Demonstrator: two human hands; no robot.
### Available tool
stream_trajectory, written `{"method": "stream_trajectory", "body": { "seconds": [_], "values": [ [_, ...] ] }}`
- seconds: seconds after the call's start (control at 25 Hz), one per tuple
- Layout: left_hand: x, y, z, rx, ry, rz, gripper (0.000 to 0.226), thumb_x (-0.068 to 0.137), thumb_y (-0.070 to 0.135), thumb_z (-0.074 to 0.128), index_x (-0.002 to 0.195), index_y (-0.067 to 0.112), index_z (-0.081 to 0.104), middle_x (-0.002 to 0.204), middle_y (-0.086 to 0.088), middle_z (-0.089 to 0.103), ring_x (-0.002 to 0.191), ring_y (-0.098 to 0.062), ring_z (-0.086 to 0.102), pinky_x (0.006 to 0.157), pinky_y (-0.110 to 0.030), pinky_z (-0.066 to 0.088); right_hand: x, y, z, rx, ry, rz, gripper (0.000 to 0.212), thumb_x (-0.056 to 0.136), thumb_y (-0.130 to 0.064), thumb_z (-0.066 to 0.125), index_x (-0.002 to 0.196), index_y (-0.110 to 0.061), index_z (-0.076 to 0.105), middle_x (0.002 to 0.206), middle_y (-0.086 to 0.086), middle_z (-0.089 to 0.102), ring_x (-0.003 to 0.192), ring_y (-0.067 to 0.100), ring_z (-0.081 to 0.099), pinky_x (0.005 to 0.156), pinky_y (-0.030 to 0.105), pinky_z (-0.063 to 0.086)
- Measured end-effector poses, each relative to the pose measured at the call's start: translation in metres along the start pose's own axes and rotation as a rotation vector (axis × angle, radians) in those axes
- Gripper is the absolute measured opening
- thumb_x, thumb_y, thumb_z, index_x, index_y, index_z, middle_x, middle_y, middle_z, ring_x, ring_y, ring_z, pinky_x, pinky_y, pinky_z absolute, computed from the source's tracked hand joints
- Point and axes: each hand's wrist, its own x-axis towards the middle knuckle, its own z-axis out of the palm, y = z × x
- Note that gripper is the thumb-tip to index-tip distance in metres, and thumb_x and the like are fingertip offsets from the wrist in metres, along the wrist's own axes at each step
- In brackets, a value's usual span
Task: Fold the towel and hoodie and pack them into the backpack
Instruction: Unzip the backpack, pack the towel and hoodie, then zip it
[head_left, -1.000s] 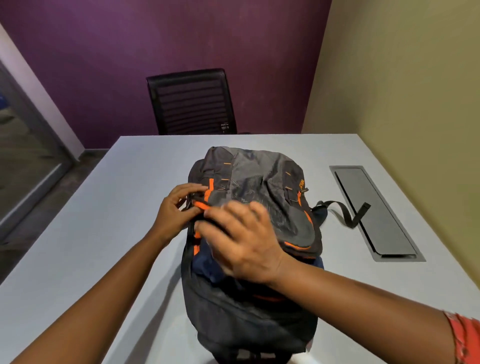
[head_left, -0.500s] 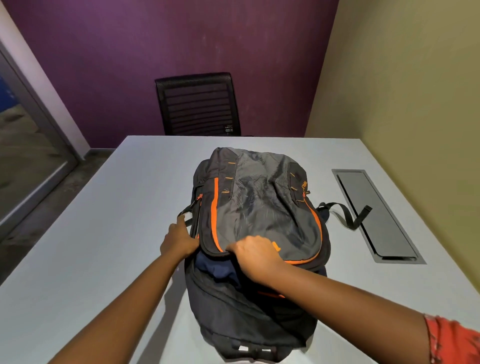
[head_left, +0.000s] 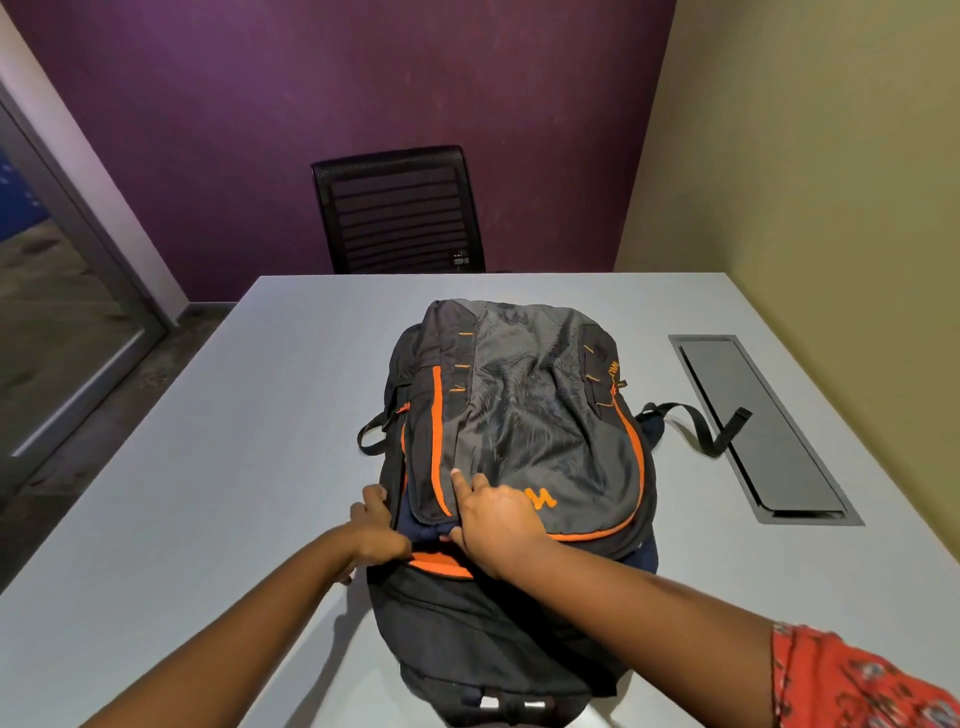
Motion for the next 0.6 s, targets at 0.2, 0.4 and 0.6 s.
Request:
{"method": "stream_trajectory", "body": {
  "seconds": [0.2, 0.4, 0.6],
  "values": [
    [-0.003, 0.005, -0.002, -0.118, 0.029, 0.06, 0.088, 0.054, 0.04, 0.063, 0.128, 0.02, 0.019, 0.119, -0.009, 0.03, 0.115, -0.027, 0.038, 0.099, -0.038, 0.039, 0.005, 0.003, -0.013, 0.151, 0.004, -0.002, 0.041, 0.083, -0.032, 0.066, 0.114, -0.005, 0.059, 0.114, 0.016, 0.063, 0.106, 0.034, 0.06, 0.071, 0.034, 0.042],
    [0.0, 0.0, -0.004, -0.152, 0.004, 0.124, 0.105, 0.052, 0.03, 0.052, 0.146, 0.025, 0.004, 0.143, -0.012, 0.026, 0.13, -0.031, 0.032, 0.109, -0.044, 0.033, 0.01, 0.017, -0.034, 0.583, -0.092, 0.026, 0.027, 0.06, -0.022, 0.086, 0.082, -0.014, 0.073, 0.09, 0.009, 0.074, 0.086, 0.021, 0.067, 0.061, 0.022, 0.042],
    [-0.014, 0.009, -0.023, -0.197, -0.223, 0.193, 0.101, 0.053, 0.025, 0.049, 0.144, 0.038, 0.005, 0.143, 0.001, 0.028, 0.126, -0.021, 0.03, 0.098, -0.038, 0.029, 0.011, 0.016, -0.03, 0.438, -0.221, -0.109, 0.028, 0.069, -0.02, 0.081, 0.094, -0.009, 0.074, 0.097, 0.01, 0.073, 0.092, 0.022, 0.065, 0.062, 0.02, 0.041]
  ]
}}
